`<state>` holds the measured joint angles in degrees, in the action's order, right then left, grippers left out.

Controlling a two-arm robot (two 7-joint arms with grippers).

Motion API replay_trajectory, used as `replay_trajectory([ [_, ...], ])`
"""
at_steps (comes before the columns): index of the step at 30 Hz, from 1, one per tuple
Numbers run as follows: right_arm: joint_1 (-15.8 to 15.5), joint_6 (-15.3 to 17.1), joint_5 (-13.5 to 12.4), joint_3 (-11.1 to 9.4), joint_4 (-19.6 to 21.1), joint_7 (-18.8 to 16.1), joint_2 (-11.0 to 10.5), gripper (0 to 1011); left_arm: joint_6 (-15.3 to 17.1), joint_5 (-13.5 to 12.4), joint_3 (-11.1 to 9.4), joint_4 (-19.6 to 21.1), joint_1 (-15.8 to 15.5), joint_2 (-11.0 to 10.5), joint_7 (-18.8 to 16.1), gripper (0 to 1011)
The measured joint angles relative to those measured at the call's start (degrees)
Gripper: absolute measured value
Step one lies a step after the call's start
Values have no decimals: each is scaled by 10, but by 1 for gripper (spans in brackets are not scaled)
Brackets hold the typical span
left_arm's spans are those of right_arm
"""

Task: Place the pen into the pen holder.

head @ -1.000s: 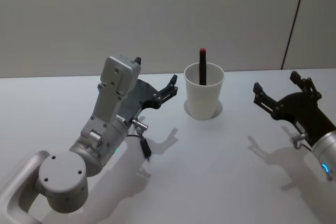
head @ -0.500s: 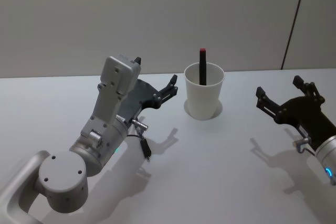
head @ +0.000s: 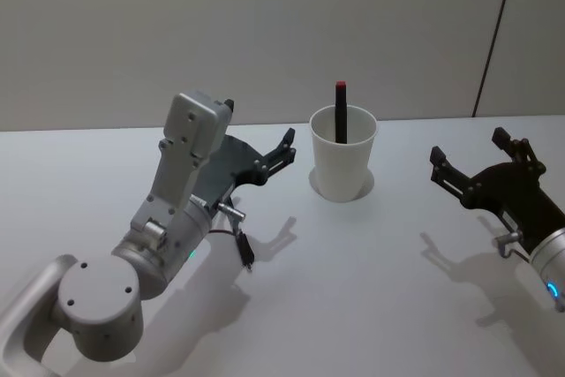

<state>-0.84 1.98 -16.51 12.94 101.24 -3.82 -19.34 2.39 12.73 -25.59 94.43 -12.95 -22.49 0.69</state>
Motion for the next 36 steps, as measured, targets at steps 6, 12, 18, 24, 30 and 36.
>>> replay_trajectory([
  [6, 0, 0, 0, 0, 0, 0, 0, 1001, 15, 13, 6, 18, 12, -11, -5, 1001],
  [12, 0, 0, 0, 0, 0, 0, 0, 1001, 29, 27, 12, 41, 28, -26, -17, 1001],
  [18, 0, 0, 0, 0, 0, 0, 0, 1001, 44, 40, 19, 65, 45, -43, -30, 1001],
  [24, 0, 0, 0, 0, 0, 0, 0, 1001, 62, 52, 25, 88, 59, -55, -41, 1001],
  [30, 0, 0, 0, 0, 0, 0, 0, 1001, 88, 64, 28, 107, 68, -59, -51, 1001],
  [36, 0, 0, 1, 0, 0, 0, 0, 1001, 118, 73, 29, 121, 73, -55, -63, 1001],
])
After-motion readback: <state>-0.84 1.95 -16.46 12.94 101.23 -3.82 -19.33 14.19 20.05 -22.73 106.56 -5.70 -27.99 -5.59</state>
